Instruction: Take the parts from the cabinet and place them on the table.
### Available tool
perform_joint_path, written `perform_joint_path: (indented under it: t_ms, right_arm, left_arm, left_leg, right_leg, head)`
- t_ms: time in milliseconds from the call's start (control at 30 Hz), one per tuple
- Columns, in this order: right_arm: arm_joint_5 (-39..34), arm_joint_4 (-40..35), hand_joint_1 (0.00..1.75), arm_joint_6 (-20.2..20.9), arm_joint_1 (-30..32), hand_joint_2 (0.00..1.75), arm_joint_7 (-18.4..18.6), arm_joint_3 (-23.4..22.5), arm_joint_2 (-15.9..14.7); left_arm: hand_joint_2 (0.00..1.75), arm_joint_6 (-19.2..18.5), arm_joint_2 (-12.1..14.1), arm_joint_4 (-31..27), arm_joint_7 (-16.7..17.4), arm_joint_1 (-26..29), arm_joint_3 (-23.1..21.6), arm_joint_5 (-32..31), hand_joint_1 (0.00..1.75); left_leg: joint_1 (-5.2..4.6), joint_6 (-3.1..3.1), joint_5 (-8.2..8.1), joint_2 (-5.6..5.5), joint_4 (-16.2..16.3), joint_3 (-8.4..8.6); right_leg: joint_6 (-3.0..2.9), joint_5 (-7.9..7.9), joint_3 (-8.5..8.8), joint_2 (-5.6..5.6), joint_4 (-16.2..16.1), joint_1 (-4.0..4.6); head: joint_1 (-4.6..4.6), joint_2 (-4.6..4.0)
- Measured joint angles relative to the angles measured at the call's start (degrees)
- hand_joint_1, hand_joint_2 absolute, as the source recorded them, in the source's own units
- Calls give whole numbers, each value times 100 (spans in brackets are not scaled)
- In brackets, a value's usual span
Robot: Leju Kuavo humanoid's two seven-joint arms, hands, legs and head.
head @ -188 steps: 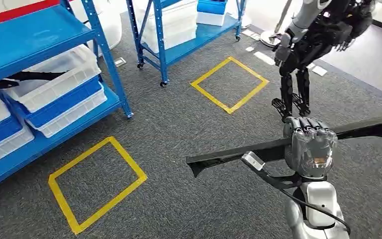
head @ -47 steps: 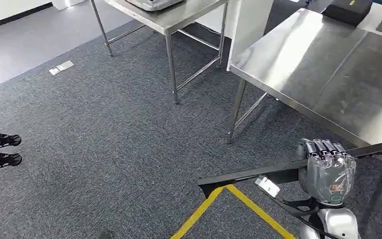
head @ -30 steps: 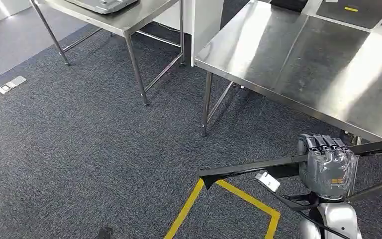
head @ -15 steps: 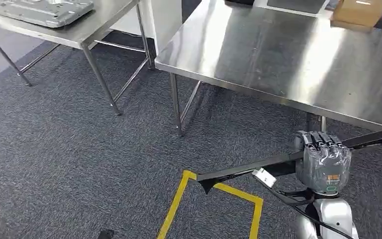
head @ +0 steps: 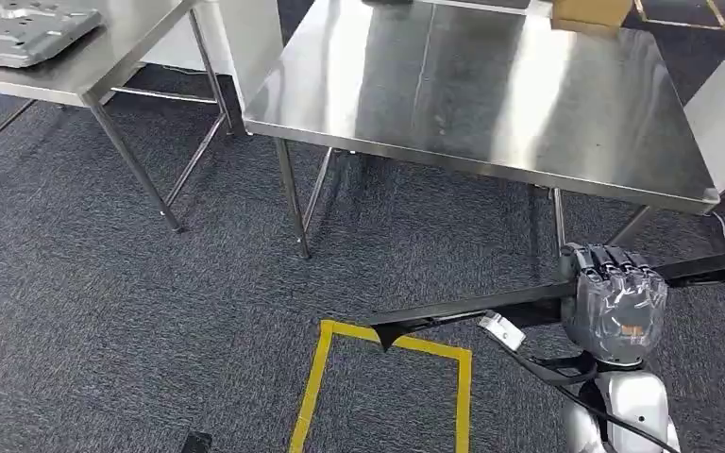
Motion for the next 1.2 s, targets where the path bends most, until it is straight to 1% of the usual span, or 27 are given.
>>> perform_joint_path:
  t_ms: [33,67,167,200,233,267,333,367,400,467,500,533,567,667,700,733,767,833,867,900,967,1000,1033,1067,1100,1167,1200]
  right_arm:
    - [-20,13,162,2,-55,175,-4,13,-2]
    - [-26,35,162,13,-91,175,-11,24,0]
    - [-35,72,162,15,-112,175,-31,28,-11]
    - [-35,72,162,15,-116,175,-31,33,-9]
    - [-37,74,162,15,-142,175,-31,35,-4]
    - [-35,92,162,13,-168,175,-33,39,-7]
    - [-35,107,162,15,-176,175,-33,66,0]
    - [-33,127,162,15,-174,175,-37,72,0]
    - [-35,142,162,15,-173,175,-37,79,0]
    - [-44,151,162,15,-177,175,-37,83,0]
    - [-50,151,162,22,-191,175,-37,98,7]
    - [-50,155,162,48,-221,175,-37,122,15]
    - [-37,157,162,107,-276,175,-37,138,26]
    - [13,164,162,201,-312,175,-28,166,57]
    - [48,166,162,210,-321,175,-11,175,57]
    - [70,164,162,220,-342,175,24,177,65]
    - [99,166,162,243,-387,175,28,184,79]
    - [122,166,162,275,-418,175,44,197,96]
    - [129,175,162,286,-417,175,44,199,96]
    - [136,188,162,313,-417,175,44,201,96]
    - [136,201,162,310,-427,175,42,205,92]
    - [133,205,162,304,-442,175,39,212,87]
    - [133,221,162,280,-469,175,22,219,83]
    - [142,240,162,265,-492,175,22,225,79]
    - [168,251,162,234,-487,175,26,225,68]
    - [201,293,162,221,-488,175,42,219,33]
    - [221,297,162,219,-494,175,42,221,28]
  left_arm:
    - [175,2,9,0,0,2,11,2,0]
    - [175,2,4,2,0,4,20,4,0]
    - [175,5,4,2,0,-3,33,4,0]
    - [175,7,7,0,0,-7,33,4,0]
    - [175,7,11,0,0,-7,44,4,0]
    - [175,7,9,2,0,1,52,4,0]
    - [175,7,9,2,2,40,59,4,0]
    - [175,7,9,2,2,56,63,4,0]
    - [175,7,9,2,2,63,66,4,0]
    - [175,9,11,2,13,64,72,4,0]
    - [175,11,13,2,15,64,79,7,0]
    - [175,11,15,4,15,69,87,9,0]
    - [175,13,17,2,15,74,101,13,0]
    - [175,13,15,2,15,62,105,28,0]
    - [175,0,2,2,15,52,105,26,0]
    - [175,-6,4,2,13,48,107,18,0]
    - [175,-11,7,2,13,51,107,13,0]
    - [175,-28,4,2,15,74,107,13,0]
    - [175,-31,4,2,15,77,109,13,0]
    - [175,-31,4,2,13,77,109,20,0]
    - [175,-31,-2,2,11,72,111,46,0]
    - [175,-31,-9,2,2,76,111,48,0]
    - [175,-31,-7,2,-4,72,116,48,0]
    - [175,-37,-4,2,-7,65,118,48,0]
    - [175,-44,-4,2,-7,59,118,46,0]
    - [175,-50,-9,2,-7,35,118,44,0]
    - [175,-52,-11,2,-2,28,118,44,0]
  left_leg:
    - [-61,-46,-32,45,13,18]
    - [-75,-81,-44,92,13,24]
    - [-73,-140,-72,290,3,77]
    - [-25,-205,-133,170,46,54]
    - [-8,-217,-276,-166,223,-1]
    - [-2,-216,-544,-379,639,-187]
    - [-1,-232,-976,-482,1617,-670]
    - [-1,-230,-1007,-484,1864,-817]
    - [2,-223,-887,-484,1828,-834]
    - [21,-202,-336,-519,1051,-506]
    - [45,-192,-72,-657,545,-279]
    - [73,-177,-38,-951,239,-143]
    - [73,-186,-56,-940,174,-131]
    - [-17,-90,-30,-756,190,-138]
    - [36,-6,35,-666,99,-118]
    - [17,34,59,-619,61,-99]
    - [12,67,60,-542,59,-102]
    - [-4,71,56,-385,60,-112]
    - [-4,70,55,-308,63,-119]
    - [-3,64,51,-237,63,-119]
    - [11,39,35,-99,69,-110]
    - [15,15,21,-69,75,-93]
    - [1,-24,1,-50,91,-82]
    - [-41,-76,-24,1,106,-106]
    - [-40,-102,-21,25,106,-81]
    - [-35,-148,-18,66,87,-56]
    - [-22,-179,-37,94,93,-59]
  right_leg:
    - [-57,25,148,-332,-288,39]
    - [-124,61,167,-212,-274,102]
    - [-229,71,104,1,-259,79]
    - [-287,96,130,71,-272,-46]
    - [-318,98,120,134,-271,-30]
    - [-398,109,114,191,-271,-20]
    - [-404,106,102,352,-268,8]
    - [-404,107,103,431,-265,16]
    - [-403,107,109,518,-261,18]
    - [-399,105,126,683,-239,14]
    - [-395,102,126,750,-221,12]
    - [-386,103,105,816,-201,17]
    - [-353,91,61,888,-160,74]
    - [-210,167,-11,1056,-233,18]
    - [-178,153,-56,984,-190,74]
    - [-179,66,-132,602,-40,55]
    - [-199,-120,-296,427,281,59]
    - [-204,-509,-746,361,1230,51]
    - [-171,-605,-916,359,1592,42]
    - [-120,-574,-930,351,1626,27]
    - [8,-283,-515,270,883,-1]
    - [59,-102,-195,163,308,-20]
    - [69,2,87,40,-194,-38]
    - [-13,24,146,59,-206,48]
    - [-103,39,101,99,-209,44]
    - [-181,23,81,137,-194,59]
    - [-234,46,105,161,-214,3]
  head:
    - [48,0]
    - [44,0]
    - [11,0]
    - [2,0]
    - [-24,0]
    - [-37,0]
    - [-46,0]
    - [-48,0]
    - [-44,0]
    - [-48,0]
    - [-50,0]
    - [-44,0]
    - [-35,0]
    - [-55,0]
    - [-48,0]
    - [-41,0]
    - [0,0]
    - [0,0]
    - [2,0]
    - [0,0]
    - [4,0]
    - [9,0]
    - [26,0]
    - [26,0]
    - [2,0]
    - [7,0]
    - [4,0]
